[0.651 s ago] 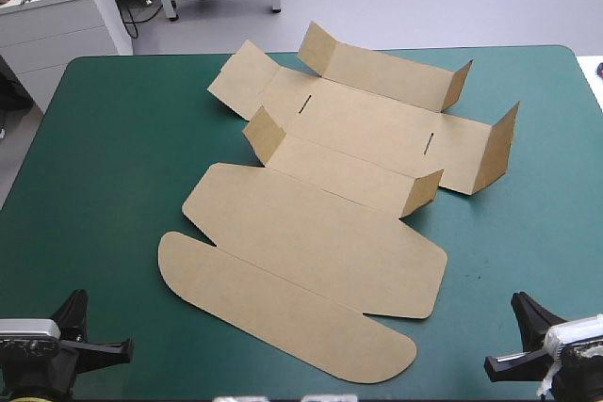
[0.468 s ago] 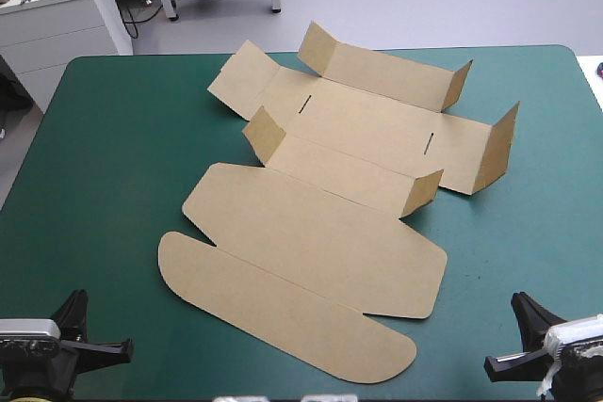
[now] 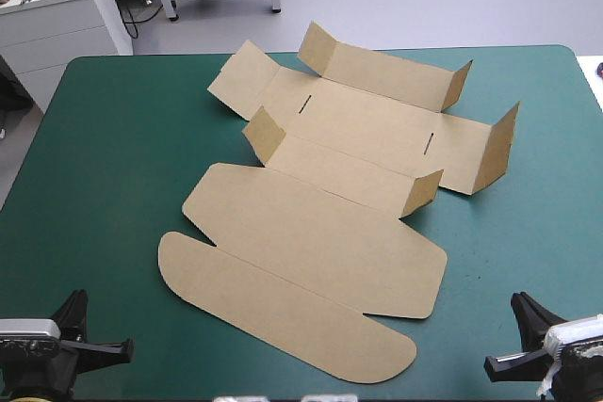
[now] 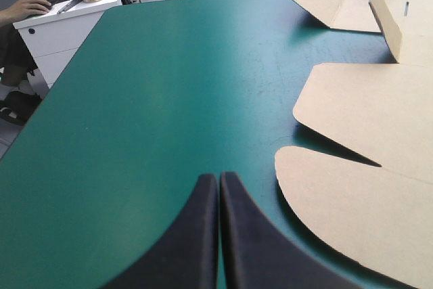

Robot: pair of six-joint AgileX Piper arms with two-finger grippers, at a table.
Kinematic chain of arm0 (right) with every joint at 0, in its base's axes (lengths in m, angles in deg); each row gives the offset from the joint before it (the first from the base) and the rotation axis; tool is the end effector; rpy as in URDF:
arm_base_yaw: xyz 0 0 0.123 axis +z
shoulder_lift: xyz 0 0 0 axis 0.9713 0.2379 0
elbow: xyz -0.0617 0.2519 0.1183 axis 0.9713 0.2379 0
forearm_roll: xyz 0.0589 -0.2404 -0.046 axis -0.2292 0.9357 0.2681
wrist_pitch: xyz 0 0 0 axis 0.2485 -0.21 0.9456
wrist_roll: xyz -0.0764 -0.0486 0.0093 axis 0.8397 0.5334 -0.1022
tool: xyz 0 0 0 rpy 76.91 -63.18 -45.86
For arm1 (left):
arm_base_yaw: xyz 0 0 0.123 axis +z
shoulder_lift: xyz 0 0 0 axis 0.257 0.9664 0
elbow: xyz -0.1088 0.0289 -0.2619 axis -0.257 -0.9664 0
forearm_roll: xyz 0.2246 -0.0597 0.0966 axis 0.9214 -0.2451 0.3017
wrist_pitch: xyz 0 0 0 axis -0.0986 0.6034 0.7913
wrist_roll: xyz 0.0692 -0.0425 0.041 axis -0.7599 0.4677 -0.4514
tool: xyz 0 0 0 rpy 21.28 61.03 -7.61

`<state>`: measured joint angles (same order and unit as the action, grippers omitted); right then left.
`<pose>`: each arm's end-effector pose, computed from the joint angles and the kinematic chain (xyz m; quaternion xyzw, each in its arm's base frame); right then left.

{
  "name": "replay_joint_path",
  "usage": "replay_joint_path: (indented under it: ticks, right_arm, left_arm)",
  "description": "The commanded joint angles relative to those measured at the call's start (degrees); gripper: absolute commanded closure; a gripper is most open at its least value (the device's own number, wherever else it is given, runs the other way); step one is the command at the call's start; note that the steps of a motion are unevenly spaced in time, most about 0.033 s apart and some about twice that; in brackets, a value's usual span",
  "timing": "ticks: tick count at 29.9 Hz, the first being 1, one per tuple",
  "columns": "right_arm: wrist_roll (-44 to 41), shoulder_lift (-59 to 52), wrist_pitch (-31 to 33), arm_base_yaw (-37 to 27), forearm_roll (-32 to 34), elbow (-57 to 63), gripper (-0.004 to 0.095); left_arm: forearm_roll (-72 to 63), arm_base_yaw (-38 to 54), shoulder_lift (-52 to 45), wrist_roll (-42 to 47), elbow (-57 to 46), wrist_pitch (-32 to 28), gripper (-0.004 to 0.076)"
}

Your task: Fold the box

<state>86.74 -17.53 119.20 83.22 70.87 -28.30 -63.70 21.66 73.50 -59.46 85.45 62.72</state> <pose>0.0089 0.0103 0.2799 -0.0731 0.7887 0.0813 0.6049 0.0127 -0.0071 0.2757 0.0018 0.7927 0.0147 0.6094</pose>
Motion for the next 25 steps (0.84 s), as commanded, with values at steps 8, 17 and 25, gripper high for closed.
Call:
replay_joint_path:
  ticks: [8,17,25]
  right_arm:
    - [0.3,-1.3,-4.1,0.3,-0.2,-1.4,0.0358]
    - [-0.2,-1.0,-4.1,0.3,-0.2,-1.4,0.0282]
    - [-4.9,9.3,-3.8,0.3,-2.1,-5.6,0.0274]
  left_arm:
    - [-0.9,0.1,-0.7,0.1,1.8,-4.3,0.0734]
    - [-0.9,0.1,-0.7,0.1,1.8,-4.3,0.0734]
    - [-0.9,0.1,-0.7,0.2,1.8,-4.3,0.0734]
